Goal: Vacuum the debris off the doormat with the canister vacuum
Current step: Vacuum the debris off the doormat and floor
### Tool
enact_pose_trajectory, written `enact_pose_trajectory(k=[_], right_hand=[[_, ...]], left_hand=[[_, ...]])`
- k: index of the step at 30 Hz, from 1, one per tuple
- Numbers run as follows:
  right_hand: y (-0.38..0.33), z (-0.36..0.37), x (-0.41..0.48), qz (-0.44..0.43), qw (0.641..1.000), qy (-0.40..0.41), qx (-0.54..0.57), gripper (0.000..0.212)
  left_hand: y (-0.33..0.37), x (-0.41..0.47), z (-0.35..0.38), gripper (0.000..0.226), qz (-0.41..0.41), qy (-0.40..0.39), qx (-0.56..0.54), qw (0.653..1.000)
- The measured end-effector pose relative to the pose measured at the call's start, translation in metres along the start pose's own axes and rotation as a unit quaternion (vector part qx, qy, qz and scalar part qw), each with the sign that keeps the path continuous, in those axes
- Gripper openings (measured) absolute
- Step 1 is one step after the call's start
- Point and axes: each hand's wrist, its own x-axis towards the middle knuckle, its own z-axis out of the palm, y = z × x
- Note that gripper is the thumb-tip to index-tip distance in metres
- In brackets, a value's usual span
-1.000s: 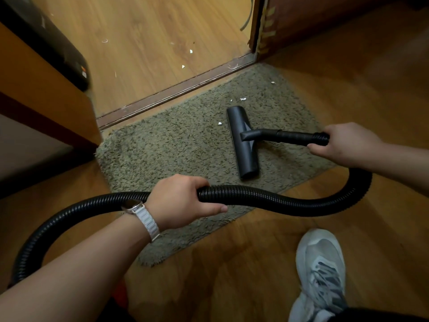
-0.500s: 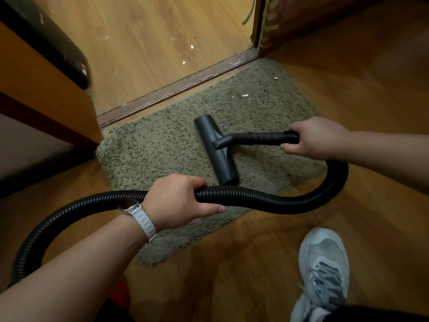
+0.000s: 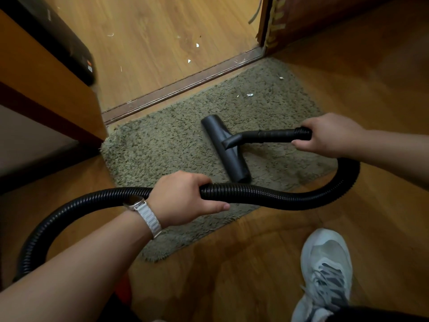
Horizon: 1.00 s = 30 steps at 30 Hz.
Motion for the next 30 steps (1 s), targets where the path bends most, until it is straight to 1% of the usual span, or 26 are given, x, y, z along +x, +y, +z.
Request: enact_pose_trajectory(k=[4, 7, 10, 15, 21, 25, 30], right_hand=[[0.02, -0.002, -0.004, 0.074, 0.996, 0.012, 0.043, 0.031], [0.033, 0.003, -0.008, 0.12, 0.991, 0.018, 0.059, 0.037], [0.036, 0.007, -0.01, 0.13, 0.989, 0.013, 0.065, 0.038], [0.029, 0.004, -0.004, 0.109, 0.991, 0.002, 0.08, 0.036], [0.004, -0.007, 0.017, 0.052, 0.997, 0.009, 0.048, 0.036], [-0.017, -0.014, 0.026, -0.002, 1.0, -0.002, 0.014, 0.034], [-0.034, -0.011, 0.024, -0.081, 0.996, -0.024, -0.025, 0.028]], left_hand=[[0.002, 0.002, -0.001, 0.059, -0.013, -0.001, -0.019, 1.0], [0.004, 0.002, -0.001, 0.059, -0.02, -0.002, -0.027, 0.999], [0.004, 0.001, -0.001, 0.06, -0.017, -0.003, -0.031, 0.999], [0.002, -0.001, -0.001, 0.06, -0.011, -0.006, -0.042, 0.999], [-0.003, 0.0, 0.0, 0.061, -0.017, -0.011, -0.04, 0.999], [-0.004, 0.002, 0.0, 0.061, -0.019, -0.015, -0.031, 0.999], [-0.003, 0.001, 0.001, 0.055, -0.009, -0.011, -0.008, 1.0]])
